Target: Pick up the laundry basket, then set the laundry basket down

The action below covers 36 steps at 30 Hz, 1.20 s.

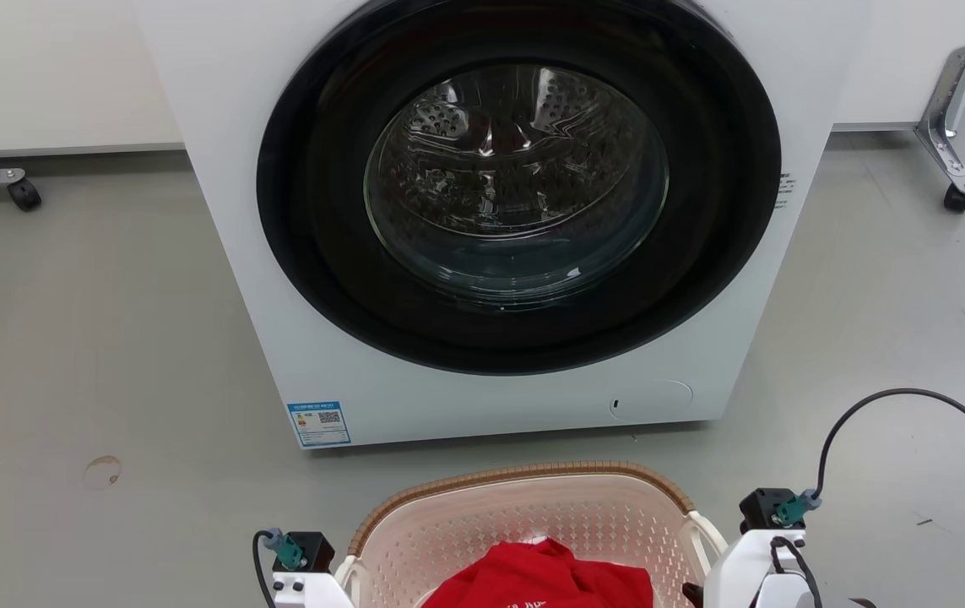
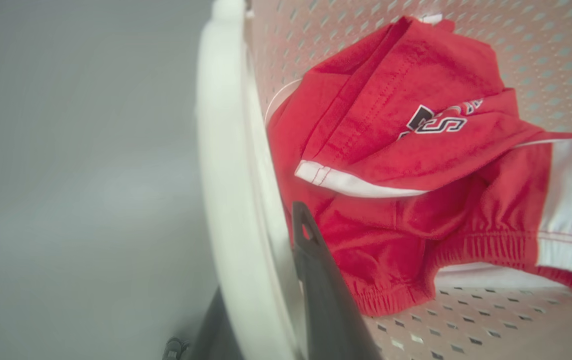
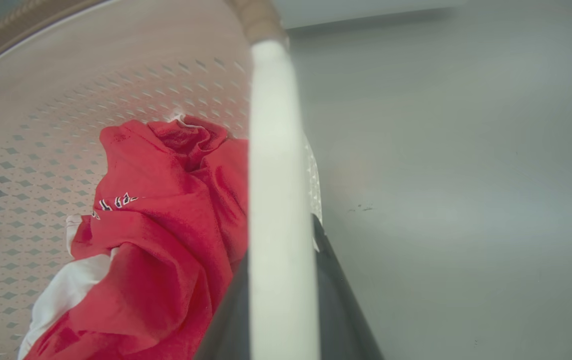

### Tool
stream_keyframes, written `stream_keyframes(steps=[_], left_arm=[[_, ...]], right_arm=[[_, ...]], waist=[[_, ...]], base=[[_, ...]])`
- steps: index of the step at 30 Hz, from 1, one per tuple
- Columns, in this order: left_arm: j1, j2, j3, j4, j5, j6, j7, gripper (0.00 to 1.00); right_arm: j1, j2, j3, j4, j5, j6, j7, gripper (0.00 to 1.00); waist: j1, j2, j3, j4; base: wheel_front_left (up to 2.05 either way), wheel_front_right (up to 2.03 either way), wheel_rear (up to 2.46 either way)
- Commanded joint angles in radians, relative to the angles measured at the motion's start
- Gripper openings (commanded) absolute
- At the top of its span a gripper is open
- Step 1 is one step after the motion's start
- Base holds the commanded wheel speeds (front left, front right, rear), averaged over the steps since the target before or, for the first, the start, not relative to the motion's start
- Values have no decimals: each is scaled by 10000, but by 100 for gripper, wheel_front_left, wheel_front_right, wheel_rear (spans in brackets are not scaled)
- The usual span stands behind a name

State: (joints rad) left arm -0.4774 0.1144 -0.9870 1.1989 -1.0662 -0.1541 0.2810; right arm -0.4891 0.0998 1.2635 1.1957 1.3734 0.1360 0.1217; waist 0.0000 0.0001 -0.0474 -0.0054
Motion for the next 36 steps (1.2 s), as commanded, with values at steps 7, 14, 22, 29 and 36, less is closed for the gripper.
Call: stream_keyframes(steps=[7, 14, 22, 29, 36], left_arm=[[-399, 1726, 143, 685, 24, 234, -78, 0], [-391, 1725, 75, 711, -50, 234, -112, 0], [-397, 1727, 32, 754, -141, 234, -129, 0], [-414, 1743, -32, 783, -186, 234, -151, 0], [-494, 1709, -98, 828, -168, 234, -239, 0]], right_arm=[[-360, -1500, 68, 690, 22, -53, -163, 0], [-347, -1500, 90, 743, 65, -53, -164, 0], [-362, -1500, 110, 781, 76, -53, -189, 0], [-402, -1500, 123, 798, 78, -53, -232, 0], [-475, -1500, 133, 814, 56, -53, -400, 0]], waist=[[0, -1, 19, 2], [0, -1, 7, 9], [0, -1, 9, 18], [0, -1, 107, 21], [0, -1, 388, 27]], base=[[0, 0, 0], [0, 0, 0], [0, 0, 0], [0, 0, 0], [0, 0, 0]])
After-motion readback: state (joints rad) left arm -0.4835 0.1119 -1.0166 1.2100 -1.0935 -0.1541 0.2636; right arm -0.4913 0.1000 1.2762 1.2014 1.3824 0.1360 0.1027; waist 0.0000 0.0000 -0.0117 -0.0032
